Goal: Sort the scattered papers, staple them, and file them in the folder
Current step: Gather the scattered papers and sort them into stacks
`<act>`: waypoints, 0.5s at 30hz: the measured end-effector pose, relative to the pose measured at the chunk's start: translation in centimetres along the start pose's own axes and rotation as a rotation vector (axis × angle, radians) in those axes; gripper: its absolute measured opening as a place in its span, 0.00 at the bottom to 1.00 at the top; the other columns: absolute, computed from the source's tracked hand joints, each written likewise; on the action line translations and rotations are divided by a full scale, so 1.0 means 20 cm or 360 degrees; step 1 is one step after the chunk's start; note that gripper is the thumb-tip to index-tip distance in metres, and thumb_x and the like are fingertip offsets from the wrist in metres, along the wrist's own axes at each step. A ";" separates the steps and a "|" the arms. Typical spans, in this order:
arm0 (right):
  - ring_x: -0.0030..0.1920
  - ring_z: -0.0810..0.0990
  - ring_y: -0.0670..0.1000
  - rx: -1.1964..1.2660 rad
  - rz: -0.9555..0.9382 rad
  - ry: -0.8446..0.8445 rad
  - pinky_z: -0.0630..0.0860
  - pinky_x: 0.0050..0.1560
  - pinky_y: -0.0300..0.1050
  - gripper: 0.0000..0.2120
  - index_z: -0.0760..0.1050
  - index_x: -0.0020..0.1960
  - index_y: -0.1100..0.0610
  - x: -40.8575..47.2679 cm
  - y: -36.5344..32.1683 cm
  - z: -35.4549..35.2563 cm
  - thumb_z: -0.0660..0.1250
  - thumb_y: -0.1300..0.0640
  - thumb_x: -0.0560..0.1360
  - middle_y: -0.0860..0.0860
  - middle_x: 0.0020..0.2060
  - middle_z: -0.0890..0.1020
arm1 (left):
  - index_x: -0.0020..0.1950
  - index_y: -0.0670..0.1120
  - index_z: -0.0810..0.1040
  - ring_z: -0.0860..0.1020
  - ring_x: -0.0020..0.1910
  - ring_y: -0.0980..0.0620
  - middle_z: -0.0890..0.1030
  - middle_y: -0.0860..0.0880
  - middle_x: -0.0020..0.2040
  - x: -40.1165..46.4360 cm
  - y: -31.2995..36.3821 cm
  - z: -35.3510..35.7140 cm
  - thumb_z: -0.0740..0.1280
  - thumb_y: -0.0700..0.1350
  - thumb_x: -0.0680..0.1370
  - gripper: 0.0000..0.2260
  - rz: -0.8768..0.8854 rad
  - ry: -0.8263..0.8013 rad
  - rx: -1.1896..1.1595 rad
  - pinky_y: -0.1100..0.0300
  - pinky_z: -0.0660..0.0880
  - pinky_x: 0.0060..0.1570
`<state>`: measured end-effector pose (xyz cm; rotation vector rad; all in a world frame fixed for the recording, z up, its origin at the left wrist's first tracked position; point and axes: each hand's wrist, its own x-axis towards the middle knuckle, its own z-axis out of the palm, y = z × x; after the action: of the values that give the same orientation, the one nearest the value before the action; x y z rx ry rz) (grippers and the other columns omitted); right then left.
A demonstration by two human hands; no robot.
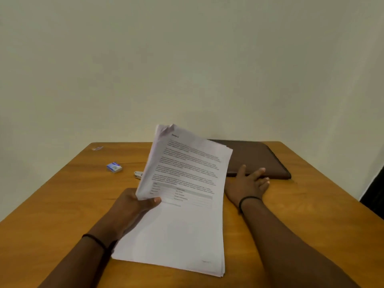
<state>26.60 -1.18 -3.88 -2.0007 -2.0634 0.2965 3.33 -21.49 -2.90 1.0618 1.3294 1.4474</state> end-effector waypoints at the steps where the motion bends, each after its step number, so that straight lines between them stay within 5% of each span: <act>1: 0.75 0.43 0.75 0.0001 0.0000 -0.0011 0.41 0.76 0.66 0.41 0.46 0.80 0.52 0.05 0.01 0.01 0.53 0.30 0.77 0.70 0.76 0.38 | 0.61 0.38 0.80 0.83 0.54 0.40 0.84 0.41 0.56 0.02 -0.02 0.01 0.79 0.44 0.67 0.24 0.0000 -0.0009 -0.0023 0.50 0.82 0.50; 4: 0.75 0.44 0.75 -0.0036 0.0003 0.0000 0.42 0.76 0.66 0.41 0.51 0.77 0.53 0.17 0.05 0.03 0.53 0.28 0.75 0.71 0.75 0.39 | 0.60 0.38 0.80 0.84 0.53 0.43 0.85 0.42 0.55 0.04 -0.04 0.04 0.69 0.34 0.75 0.13 -0.0019 0.0020 -0.0084 0.55 0.83 0.47; 9: 0.74 0.46 0.76 -0.0061 0.0038 0.0017 0.43 0.75 0.67 0.39 0.53 0.75 0.52 0.23 0.03 0.09 0.54 0.28 0.74 0.71 0.76 0.41 | 0.60 0.38 0.80 0.84 0.52 0.44 0.85 0.42 0.54 0.08 -0.05 0.04 0.67 0.31 0.76 0.13 -0.0056 0.0074 -0.0062 0.59 0.82 0.43; 11: 0.74 0.55 0.75 -0.0002 0.0019 0.0091 0.51 0.75 0.68 0.39 0.59 0.73 0.53 0.21 0.04 0.10 0.52 0.26 0.74 0.68 0.77 0.49 | 0.61 0.36 0.79 0.84 0.53 0.43 0.85 0.41 0.56 0.07 -0.06 0.04 0.66 0.31 0.77 0.13 -0.0049 0.0077 -0.0100 0.58 0.82 0.45; 13: 0.65 0.72 0.65 0.0424 -0.0123 0.0306 0.69 0.67 0.65 0.39 0.70 0.64 0.51 0.12 0.04 0.09 0.46 0.22 0.71 0.59 0.69 0.70 | 0.62 0.37 0.79 0.84 0.54 0.43 0.84 0.41 0.57 0.06 -0.06 0.04 0.66 0.31 0.77 0.14 -0.0048 0.0113 -0.0148 0.56 0.82 0.46; 15: 0.56 0.79 0.53 0.1326 -0.0303 0.0463 0.78 0.56 0.52 0.29 0.74 0.57 0.49 -0.03 0.02 0.07 0.51 0.27 0.75 0.48 0.54 0.79 | 0.61 0.38 0.80 0.84 0.53 0.43 0.85 0.42 0.56 0.05 -0.04 0.03 0.66 0.32 0.77 0.13 -0.0013 0.0183 -0.0165 0.56 0.82 0.46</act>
<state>26.55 -1.73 -5.29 -1.2503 -1.5532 0.6501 3.65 -20.34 -3.57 0.9169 1.3217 1.5739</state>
